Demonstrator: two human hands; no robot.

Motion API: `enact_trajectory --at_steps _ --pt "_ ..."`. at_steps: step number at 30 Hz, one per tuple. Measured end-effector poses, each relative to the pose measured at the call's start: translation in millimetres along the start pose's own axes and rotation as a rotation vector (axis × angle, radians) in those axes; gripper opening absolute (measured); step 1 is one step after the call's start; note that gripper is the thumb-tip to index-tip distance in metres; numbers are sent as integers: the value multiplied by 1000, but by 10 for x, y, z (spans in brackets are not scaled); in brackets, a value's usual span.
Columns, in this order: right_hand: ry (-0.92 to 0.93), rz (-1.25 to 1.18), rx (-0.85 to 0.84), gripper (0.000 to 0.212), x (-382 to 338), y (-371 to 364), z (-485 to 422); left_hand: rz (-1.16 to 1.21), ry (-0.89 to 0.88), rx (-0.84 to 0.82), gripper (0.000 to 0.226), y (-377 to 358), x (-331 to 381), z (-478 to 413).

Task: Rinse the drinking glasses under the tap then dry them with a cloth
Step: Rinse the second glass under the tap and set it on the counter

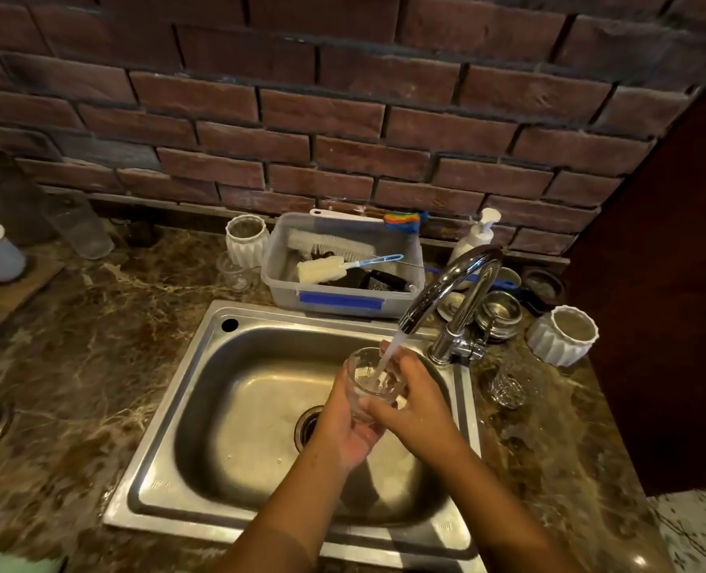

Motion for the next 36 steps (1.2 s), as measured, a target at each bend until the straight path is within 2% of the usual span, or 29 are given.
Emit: enact_trajectory --at_steps 2,4,7,9,13,16,19,21,22,24,27,29,32,34,36 --pt "-9 -20 18 60 69 9 7 -4 -12 8 50 2 -10 21" --pt "8 89 25 58 82 19 29 -27 -28 47 47 35 31 53" --pt "48 250 8 44 72 0 83 -88 -37 116 44 91 135 103" --pt "44 261 -56 33 118 -76 84 -227 -69 150 42 132 245 117" --pt "-66 32 -187 29 274 -278 67 -695 -213 230 39 73 666 187" --pt "-146 -347 -187 34 305 -397 71 -969 -358 196 30 -203 972 233" --pt "-240 -710 -152 28 307 -473 75 -1110 -517 72 16 -457 1085 281" --pt "-209 -739 -148 25 189 -434 30 -1086 -617 1 12 -512 1080 324" --pt "-165 -653 -140 25 100 -382 -2 -1005 -640 -20 14 -480 1060 325" --pt "-39 -333 -126 28 -122 -294 -40 -716 -594 -30 19 -363 958 284" --pt "104 183 -136 28 -280 -290 -53 -368 -360 4 31 -235 660 149" --pt "190 449 -217 25 -306 -327 -43 -278 -178 71 38 -93 520 91" --pt "265 802 -353 27 -203 -425 -32 -321 70 71 43 74 437 40" --pt "227 765 -368 27 -62 -455 -31 -432 161 42 43 118 443 20" --pt "136 397 -351 28 54 -466 -16 -559 126 123 34 164 537 0"
Point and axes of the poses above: each hand's wrist, its own z-axis away from the middle knuckle, its own y-axis out of the back of the hand, x = y × z, the point moved 10 cm from there along -z, towards the middle knuckle, and after that the axes turned 11 degrees about -x, right-handed, at the moved point
